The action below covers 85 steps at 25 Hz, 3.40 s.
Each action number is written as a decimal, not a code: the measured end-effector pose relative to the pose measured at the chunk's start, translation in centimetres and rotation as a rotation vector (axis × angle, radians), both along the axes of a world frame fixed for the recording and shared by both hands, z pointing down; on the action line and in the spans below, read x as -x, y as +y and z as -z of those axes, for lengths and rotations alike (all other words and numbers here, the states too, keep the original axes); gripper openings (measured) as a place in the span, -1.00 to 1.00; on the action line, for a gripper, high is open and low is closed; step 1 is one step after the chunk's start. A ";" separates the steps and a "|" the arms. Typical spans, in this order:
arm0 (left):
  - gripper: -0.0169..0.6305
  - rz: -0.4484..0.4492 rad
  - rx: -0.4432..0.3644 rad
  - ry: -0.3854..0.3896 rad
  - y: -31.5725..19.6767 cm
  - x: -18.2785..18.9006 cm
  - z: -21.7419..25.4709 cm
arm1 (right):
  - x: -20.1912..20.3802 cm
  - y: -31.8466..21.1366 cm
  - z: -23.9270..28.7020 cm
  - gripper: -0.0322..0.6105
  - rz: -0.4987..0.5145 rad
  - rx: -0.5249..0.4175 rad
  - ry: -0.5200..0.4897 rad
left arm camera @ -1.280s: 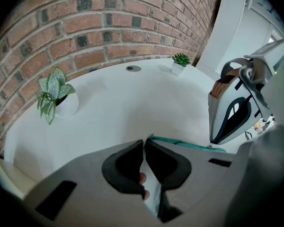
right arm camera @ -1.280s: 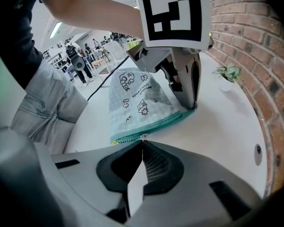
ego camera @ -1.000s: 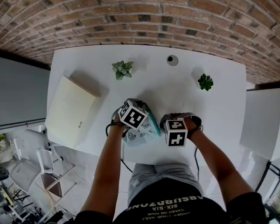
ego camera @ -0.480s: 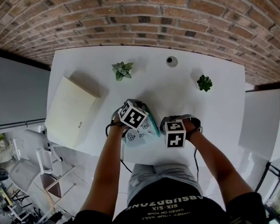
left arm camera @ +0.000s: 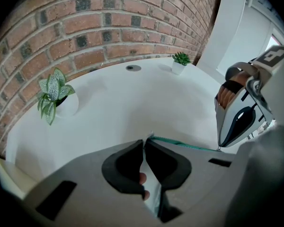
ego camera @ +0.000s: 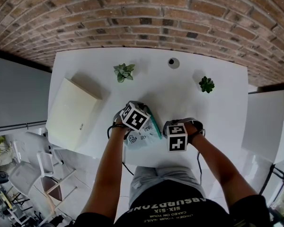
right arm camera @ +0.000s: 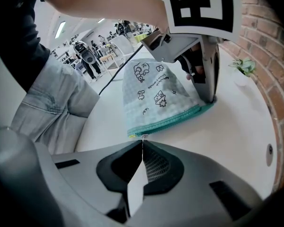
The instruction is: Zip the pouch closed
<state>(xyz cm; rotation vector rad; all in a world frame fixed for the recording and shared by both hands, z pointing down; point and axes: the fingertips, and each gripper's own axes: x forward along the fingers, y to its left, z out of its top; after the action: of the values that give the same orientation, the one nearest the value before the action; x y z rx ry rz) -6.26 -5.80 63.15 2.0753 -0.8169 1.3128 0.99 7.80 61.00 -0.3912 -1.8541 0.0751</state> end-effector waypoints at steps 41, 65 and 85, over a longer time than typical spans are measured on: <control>-0.66 0.004 -0.001 0.073 0.8 0.2 0.8 | -1.1 -0.5 -0.6 -0.64 -0.213 -0.193 -0.103; -0.56 0.340 -0.283 0.237 4.9 3.1 11.7 | -1.1 -4.6 10.1 -0.73 -0.836 -0.280 -0.450; -0.93 0.356 -0.418 0.291 12.1 -2.0 17.5 | -0.7 -0.7 14.3 -0.90 -0.905 -0.284 -0.526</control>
<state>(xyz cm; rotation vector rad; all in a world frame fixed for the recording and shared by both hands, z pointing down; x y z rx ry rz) -4.23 6.25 45.66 2.2207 -1.3350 0.6711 1.71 7.14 46.70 0.7115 -2.3848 0.3422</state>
